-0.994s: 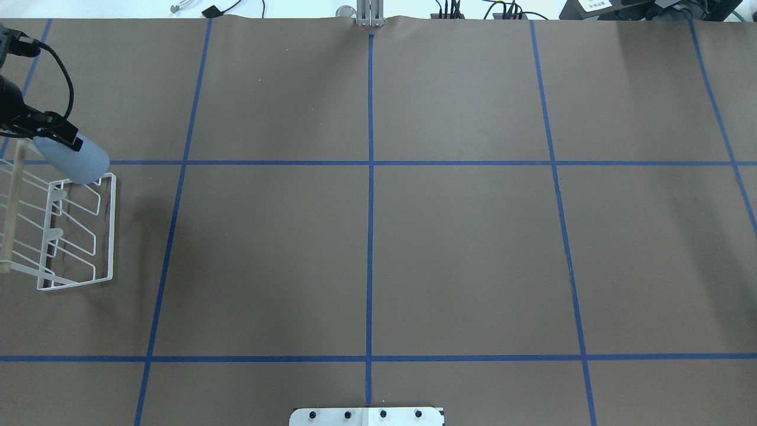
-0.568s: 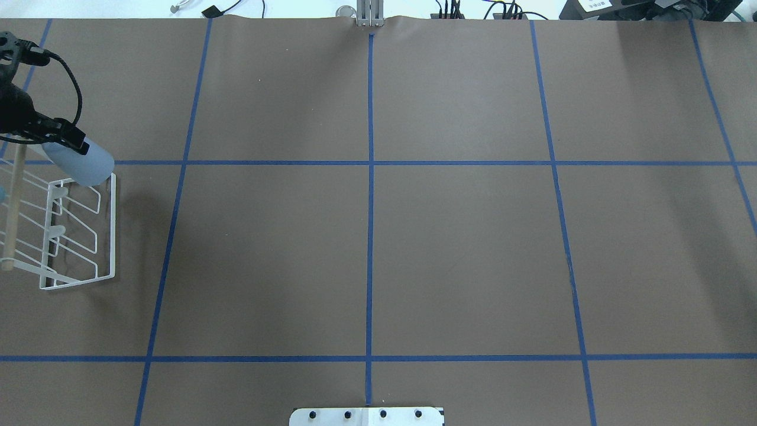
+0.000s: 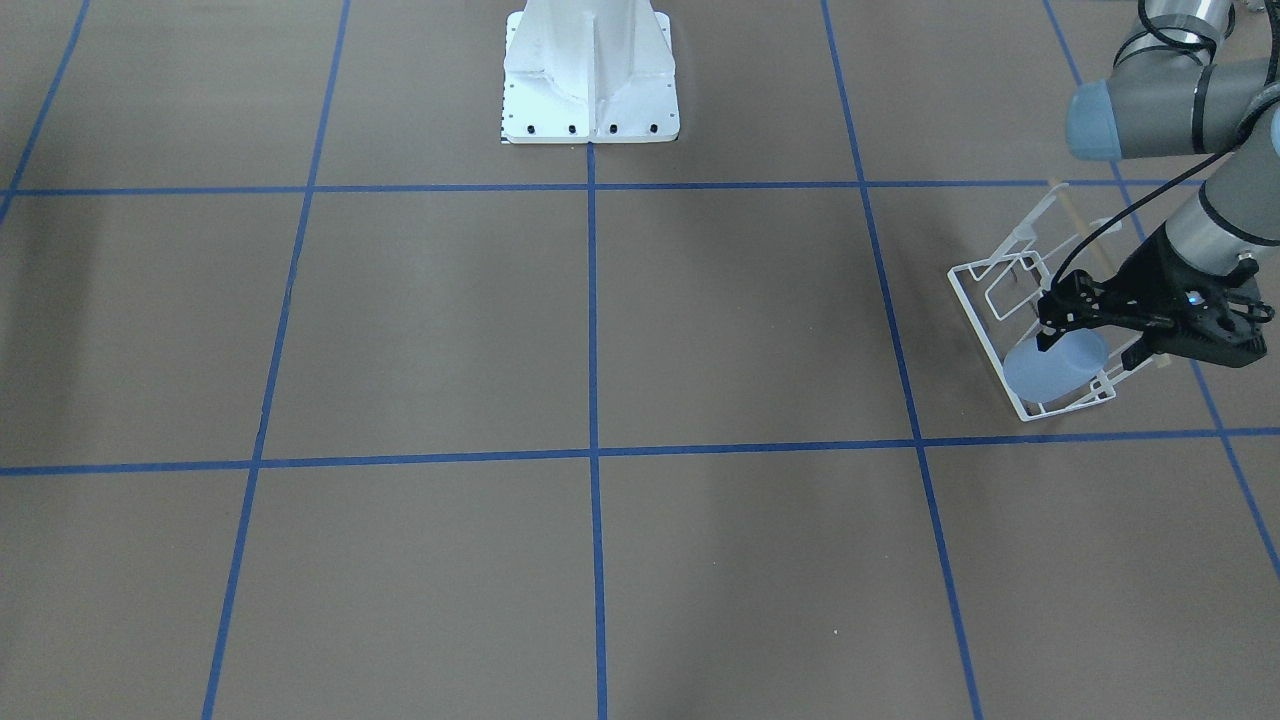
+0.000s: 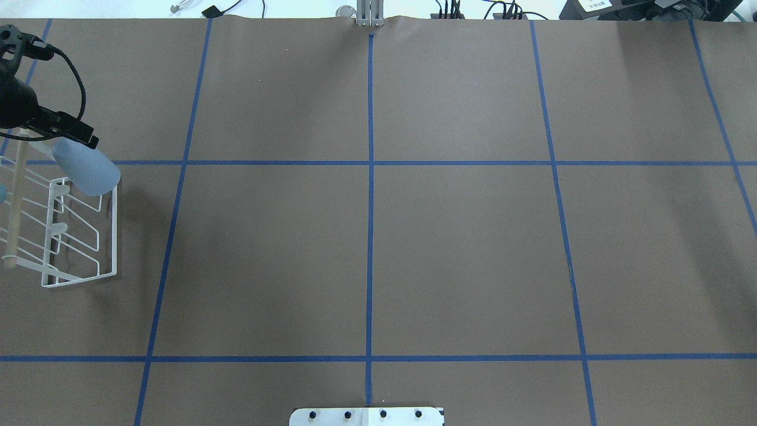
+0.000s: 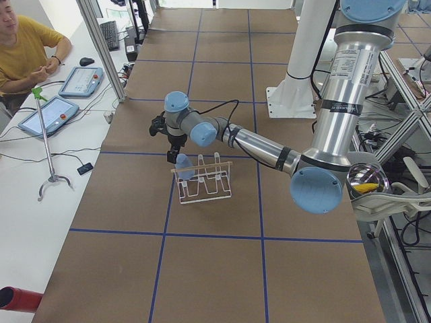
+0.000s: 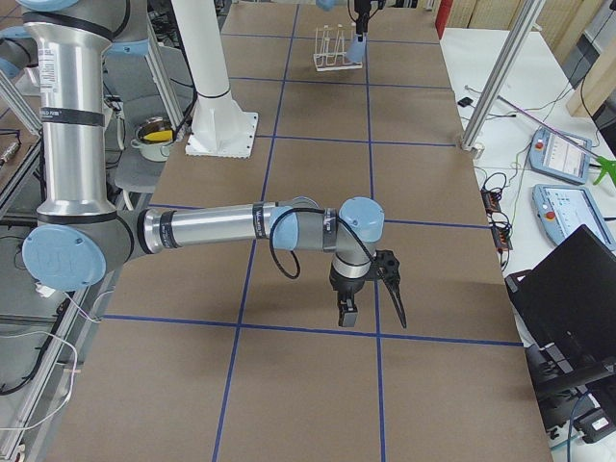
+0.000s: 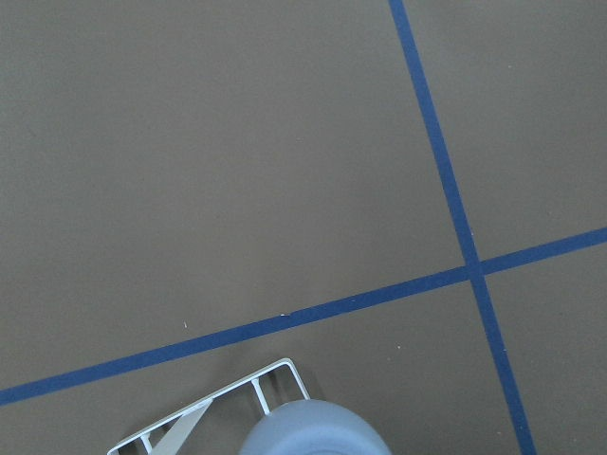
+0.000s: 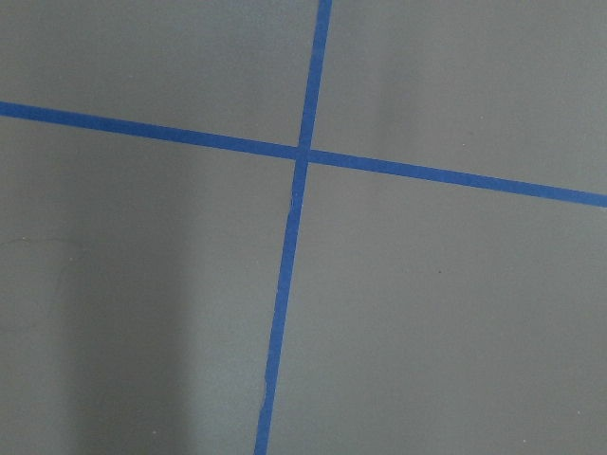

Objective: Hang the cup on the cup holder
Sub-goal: 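Open the left gripper and raise it away from the cup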

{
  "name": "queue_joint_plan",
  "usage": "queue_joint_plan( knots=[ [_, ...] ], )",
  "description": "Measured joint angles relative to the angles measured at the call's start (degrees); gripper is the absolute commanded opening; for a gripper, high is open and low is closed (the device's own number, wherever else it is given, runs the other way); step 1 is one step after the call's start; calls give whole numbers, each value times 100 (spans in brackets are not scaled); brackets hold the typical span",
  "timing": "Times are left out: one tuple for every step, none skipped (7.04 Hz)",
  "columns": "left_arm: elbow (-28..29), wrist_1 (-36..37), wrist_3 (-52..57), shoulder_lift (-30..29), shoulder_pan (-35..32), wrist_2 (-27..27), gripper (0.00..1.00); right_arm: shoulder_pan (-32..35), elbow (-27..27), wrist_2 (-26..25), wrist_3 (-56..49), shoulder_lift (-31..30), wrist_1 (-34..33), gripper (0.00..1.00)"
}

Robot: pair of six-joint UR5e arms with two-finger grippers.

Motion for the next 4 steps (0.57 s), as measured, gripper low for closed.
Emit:
queue_joint_plan(
  knots=[
    [-80,73,86,-15,-114,-27,99,0,0,2,-1,1,0,100],
    [-151,321,450,-38,-338,-46,99,0,-1,10,-3,2,0,100],
    [-191,693,1058,-60,-638,-53,99,0,-1,18,-3,2,0,100],
    [-182,1016,1761,-45,-998,-57,99,0,0,18,-4,2,0,100]
  ],
)
